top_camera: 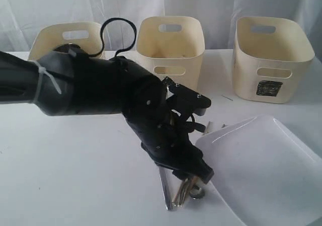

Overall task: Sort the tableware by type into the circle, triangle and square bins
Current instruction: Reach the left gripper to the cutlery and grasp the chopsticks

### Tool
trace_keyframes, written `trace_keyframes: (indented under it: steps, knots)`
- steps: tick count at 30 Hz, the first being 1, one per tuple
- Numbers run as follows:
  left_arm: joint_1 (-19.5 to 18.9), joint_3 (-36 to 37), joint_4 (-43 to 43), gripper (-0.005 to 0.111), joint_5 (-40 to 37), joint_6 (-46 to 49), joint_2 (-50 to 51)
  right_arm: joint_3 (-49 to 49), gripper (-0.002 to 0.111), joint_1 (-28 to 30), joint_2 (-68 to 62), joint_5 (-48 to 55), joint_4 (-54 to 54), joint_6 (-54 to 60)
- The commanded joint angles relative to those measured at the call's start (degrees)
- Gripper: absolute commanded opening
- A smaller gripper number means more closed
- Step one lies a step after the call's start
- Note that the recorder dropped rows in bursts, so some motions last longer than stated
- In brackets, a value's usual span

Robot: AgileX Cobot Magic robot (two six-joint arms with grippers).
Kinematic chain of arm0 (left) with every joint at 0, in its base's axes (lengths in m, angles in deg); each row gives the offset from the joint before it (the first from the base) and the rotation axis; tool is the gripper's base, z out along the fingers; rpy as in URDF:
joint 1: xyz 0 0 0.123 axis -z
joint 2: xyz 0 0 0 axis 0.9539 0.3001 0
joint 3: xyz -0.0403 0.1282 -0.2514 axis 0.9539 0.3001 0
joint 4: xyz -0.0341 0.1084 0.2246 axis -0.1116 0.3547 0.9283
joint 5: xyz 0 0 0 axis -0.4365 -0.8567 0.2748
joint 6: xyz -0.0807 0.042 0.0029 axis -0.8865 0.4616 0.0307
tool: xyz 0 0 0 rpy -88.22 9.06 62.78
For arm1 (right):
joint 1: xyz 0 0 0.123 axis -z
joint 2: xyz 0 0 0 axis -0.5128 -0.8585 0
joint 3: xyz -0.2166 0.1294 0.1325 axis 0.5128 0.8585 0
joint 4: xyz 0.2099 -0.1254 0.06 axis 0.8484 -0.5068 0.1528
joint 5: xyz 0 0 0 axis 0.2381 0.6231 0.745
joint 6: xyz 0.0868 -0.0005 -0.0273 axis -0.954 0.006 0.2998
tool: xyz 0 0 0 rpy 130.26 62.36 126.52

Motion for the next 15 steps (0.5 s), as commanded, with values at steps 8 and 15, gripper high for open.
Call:
trace_keyframes:
  steps: [8,15]
  knots:
    - [1.0,0.4,-0.6,0.064,4.2,1.8,2.9,0.4,0.000,-0.2,0.4,-0.1,-0.5,0.1]
    - [1.0,0.4,-0.6,0.064,6.6,3.6,3.9,0.4,0.000,-0.2,0.4,-0.1,-0.5,0.1]
